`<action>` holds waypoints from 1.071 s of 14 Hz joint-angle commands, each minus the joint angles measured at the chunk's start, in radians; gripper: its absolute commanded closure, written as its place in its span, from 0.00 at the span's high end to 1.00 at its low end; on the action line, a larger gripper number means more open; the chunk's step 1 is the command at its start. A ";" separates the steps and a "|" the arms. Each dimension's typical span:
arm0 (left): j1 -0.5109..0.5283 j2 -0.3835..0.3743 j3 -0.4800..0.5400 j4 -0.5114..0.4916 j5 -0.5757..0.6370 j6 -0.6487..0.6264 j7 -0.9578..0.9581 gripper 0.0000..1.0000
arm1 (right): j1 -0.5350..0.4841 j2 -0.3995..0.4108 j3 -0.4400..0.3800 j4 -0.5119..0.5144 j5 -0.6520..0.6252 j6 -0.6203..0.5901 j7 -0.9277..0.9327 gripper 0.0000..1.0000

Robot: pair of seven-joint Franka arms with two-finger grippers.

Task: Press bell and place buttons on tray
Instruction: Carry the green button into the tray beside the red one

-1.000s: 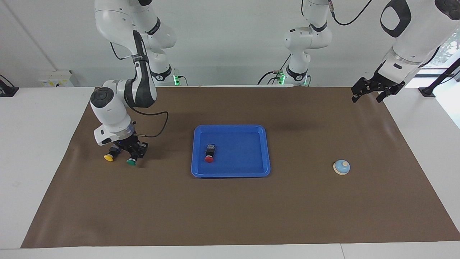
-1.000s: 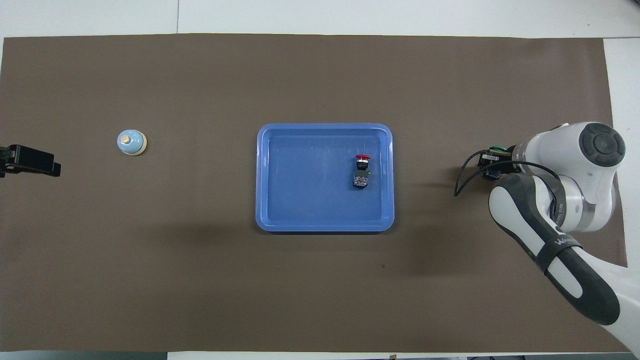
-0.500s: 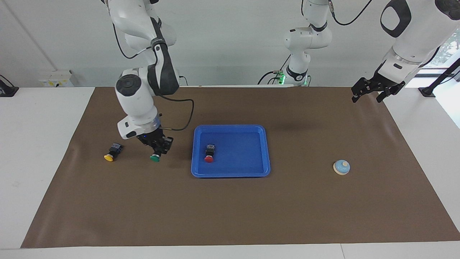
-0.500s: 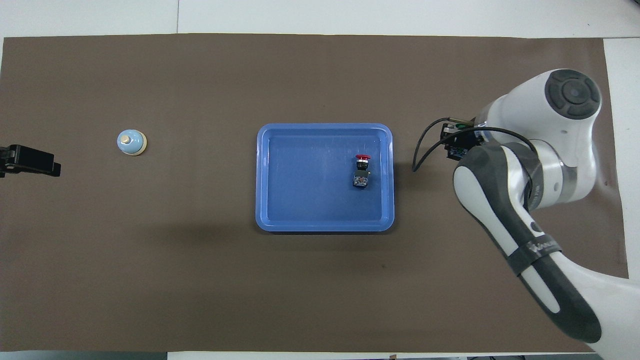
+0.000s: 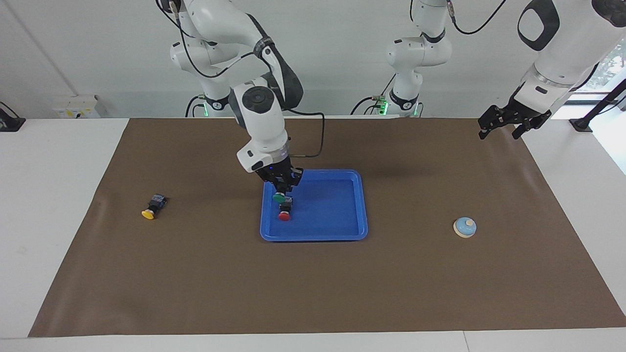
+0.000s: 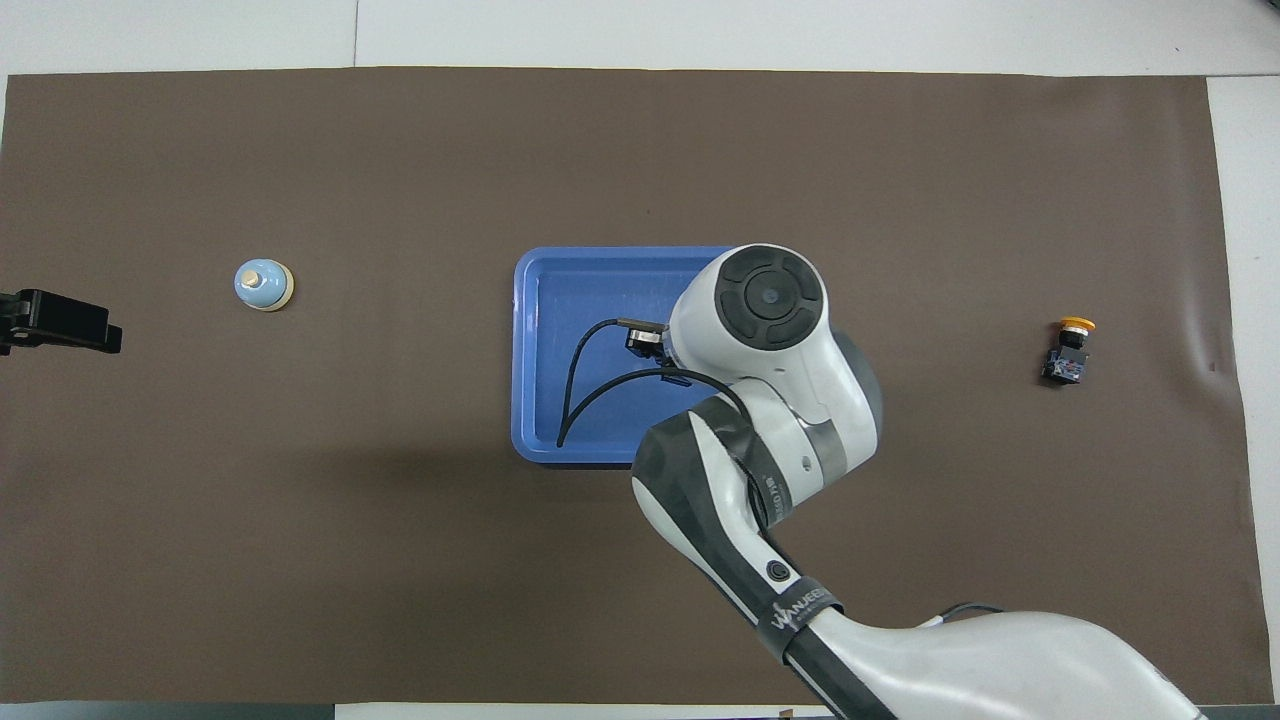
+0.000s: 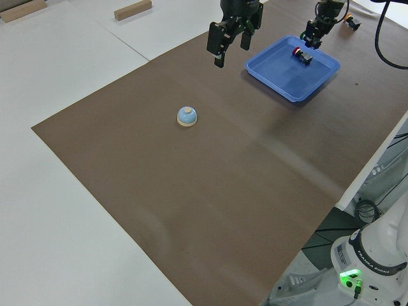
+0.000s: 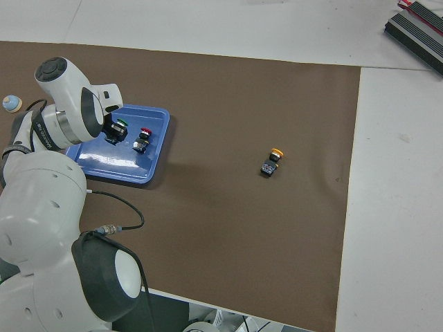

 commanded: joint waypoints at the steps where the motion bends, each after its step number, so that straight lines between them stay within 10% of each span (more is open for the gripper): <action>1: 0.000 -0.006 0.003 0.005 0.004 -0.014 0.012 1.00 | 0.028 0.088 -0.005 0.044 0.009 0.065 0.017 0.00; 10: 0.000 -0.006 0.003 0.005 0.004 -0.015 0.012 1.00 | 0.014 0.116 -0.005 -0.022 0.007 0.148 0.023 0.00; 12: 0.000 -0.006 0.003 0.005 0.004 -0.014 0.012 1.00 | 0.015 0.116 -0.006 -0.019 0.007 0.145 0.046 0.99; 15: 0.000 -0.006 0.003 0.004 0.002 -0.015 0.012 1.00 | 0.012 0.096 -0.011 0.005 0.007 0.095 0.095 1.00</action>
